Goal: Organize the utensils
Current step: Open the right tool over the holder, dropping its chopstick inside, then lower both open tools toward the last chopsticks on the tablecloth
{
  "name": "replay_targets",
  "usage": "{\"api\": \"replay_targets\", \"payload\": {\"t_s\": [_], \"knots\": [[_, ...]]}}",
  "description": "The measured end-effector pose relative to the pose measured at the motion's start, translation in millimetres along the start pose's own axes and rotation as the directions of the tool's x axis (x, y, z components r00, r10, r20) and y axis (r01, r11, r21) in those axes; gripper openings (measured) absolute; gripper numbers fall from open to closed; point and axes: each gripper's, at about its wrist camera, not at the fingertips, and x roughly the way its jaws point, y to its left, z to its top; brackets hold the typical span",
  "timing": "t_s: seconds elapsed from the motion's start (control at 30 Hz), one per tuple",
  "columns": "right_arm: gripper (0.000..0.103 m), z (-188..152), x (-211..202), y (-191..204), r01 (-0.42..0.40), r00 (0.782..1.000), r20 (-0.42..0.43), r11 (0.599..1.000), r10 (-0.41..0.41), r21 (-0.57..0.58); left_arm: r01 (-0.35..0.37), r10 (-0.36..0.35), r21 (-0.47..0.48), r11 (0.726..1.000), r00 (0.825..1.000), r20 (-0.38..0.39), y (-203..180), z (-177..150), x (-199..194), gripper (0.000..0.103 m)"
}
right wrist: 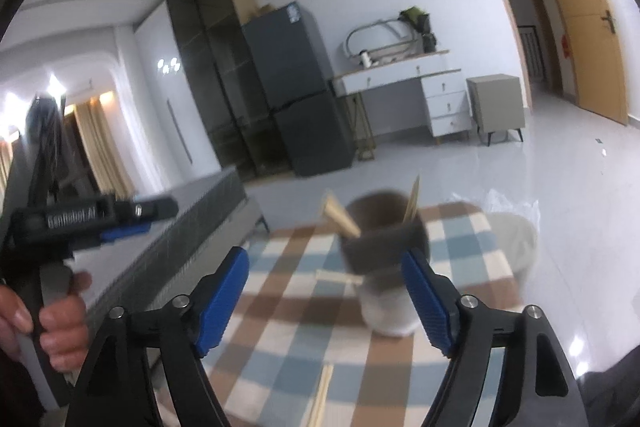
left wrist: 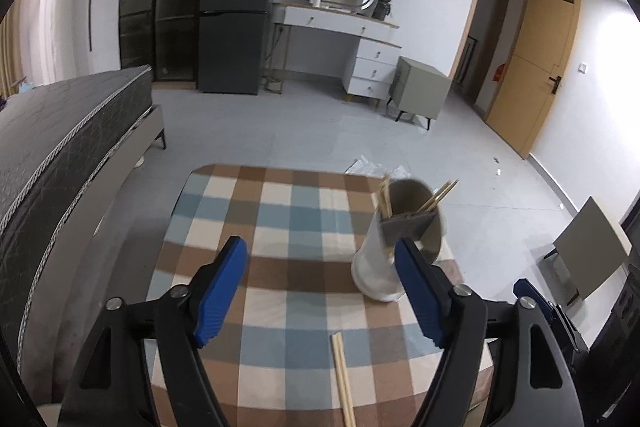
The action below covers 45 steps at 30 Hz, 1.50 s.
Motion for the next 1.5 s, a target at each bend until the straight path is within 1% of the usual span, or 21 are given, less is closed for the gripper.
{"api": "replay_targets", "payload": {"t_s": [0.1, 0.17, 0.23, 0.33, 0.4, 0.5, 0.6, 0.63, 0.67, 0.73, 0.77, 0.87, 0.93, 1.07, 1.13, 1.23, 1.27, 1.33, 1.37, 1.4, 1.5], "knots": [[0.081, -12.1, 6.2, 5.3, -0.006, 0.999, -0.046, 1.000, 0.006, -0.008, -0.032, 0.031, -0.019, 0.999, 0.999, -0.021, 10.3, -19.1, 9.8, 0.074], [0.085, -19.4, 8.4, 7.0, -0.003, 0.998, -0.067, 1.000, 0.002, -0.014, -0.043, 0.042, -0.028, 0.999, 0.999, -0.029, 16.9, -32.4, 15.5, 0.074], [0.088, -31.9, 9.9, 9.3, 0.001, 0.996, -0.092, 1.000, -0.004, -0.026, -0.085, 0.083, -0.034, 0.996, 0.995, -0.053, 25.1, -47.4, 26.2, 0.074], [0.089, -46.5, 20.1, 9.7, 0.024, 0.988, -0.149, 0.999, -0.031, -0.048, -0.088, 0.082, -0.050, 0.995, 0.991, -0.107, 35.0, -66.3, 40.5, 0.074], [0.090, -54.5, 32.6, 6.6, 0.032, 0.976, -0.212, 0.999, -0.039, -0.037, -0.103, 0.096, -0.046, 0.994, 0.985, -0.140, 39.1, -77.0, 50.8, 0.074], [0.090, -68.8, 55.0, 1.1, 0.045, 0.940, -0.338, 0.999, -0.044, -0.005, -0.133, 0.125, -0.044, 0.990, 0.981, -0.148, 46.5, -86.1, 58.0, 0.074], [0.084, -84.7, 79.4, -3.7, 0.044, 0.892, -0.450, 0.999, -0.038, 0.003, -0.120, 0.101, -0.086, 0.989, 0.976, -0.195, 58.0, -88.5, 65.7, 0.074], [0.079, -90.2, 90.0, -4.3, 0.046, 0.870, -0.491, 0.999, -0.041, -0.004, -0.124, 0.101, -0.100, 0.987, 0.974, -0.205, 62.2, -89.0, 67.7, 0.074], [0.070, -94.4, 97.8, -4.6, 0.048, 0.854, -0.518, 0.999, -0.046, -0.010, -0.132, 0.107, -0.110, 0.985, 0.972, -0.210, 66.2, -89.5, 68.9, 0.074], [0.062, -104.7, 121.8, -6.6, 0.056, 0.801, -0.595, 0.998, -0.062, -0.029, -0.144, 0.114, -0.128, 0.981, 0.970, -0.215, 72.3, -89.6, 69.5, 0.074], [0.053, -109.8, 132.2, -7.3, 0.068, 0.776, -0.626, 0.997, -0.078, -0.040, -0.149, 0.116, -0.139, 0.979, 0.969, -0.219, 75.5, -89.3, 70.0, 0.074], [0.042, -120.5, 155.6, -5.9, 0.064, 0.726, -0.681, 0.995, -0.095, -0.071, -0.169, 0.134, -0.145, 0.975, 0.966, -0.221, 81.9, -90.9, 71.0, 0.074], [0.039, -123.5, 167.0, -3.0, 0.055, 0.711, -0.695, 0.993, -0.110, -0.101, -0.181, 0.147, -0.144, 0.973, 0.965, -0.217, 84.1, -91.0, 69.9, 0.074], [0.038, -125.8, 182.5, 2.9, 0.048, 0.675, -0.724, 0.987, -0.146, -0.154, -0.169, 0.129, -0.162, 0.972, 0.964, -0.233, 88.6, -90.2, 72.4, 0.074], [0.037, -126.7, 186.4, 6.0, 0.047, 0.661, -0.733, 0.983, -0.162, -0.175, -0.180, 0.139, -0.162, 0.970, 0.962, -0.236, 90.0, -89.8, 72.7, 0.074], [0.035, -131.5, 189.5, 10.3, 0.049, 0.650, -0.737, 0.977, -0.188, -0.206, -0.184, 0.141, -0.167, 0.969, 0.960, -0.240, 93.1, -89.1, 72.3, 0.074], [0.033, -131.4, 188.6, 12.2, 0.051, 0.655, -0.729, 0.975, -0.197, -0.218, -0.183, 0.139, -0.172, 0.968, 0.961, -0.240, 94.7, -88.7, 72.0, 0.074], [0.032, -131.1, 188.8, 14.6, 0.055, 0.652, -0.726, 0.968, -0.221, -0.245, -0.179, 0.132, -0.184, 0.967, 0.960, -0.246, 97.5, -88.8, 71.7, 0.074], [0.030, -131.6, 189.7, 15.9, 0.059, 0.645, -0.727, 0.963, -0.238, -0.263, -0.179, 0.129, -0.188, 0.966, 0.960, -0.249, 98.7, -88.6, 71.8, 0.074], [0.028, -133.6, 191.4, 17.1, 0.062, 0.628, -0.733, 0.956, -0.260, -0.285, -0.175, 0.124, -0.192, 0.966, 0.960, -0.252, 99.4, -88.7, 72.0, 0.074], [0.026, -131.1, 193.4, 21.0, 0.059, 0.622, -0.736, 0.953, -0.267, -0.297, -0.168, 0.112, -0.205, 0.964, 0.959, -0.262, 101.2, -88.1, 73.9, 0.074]]}}
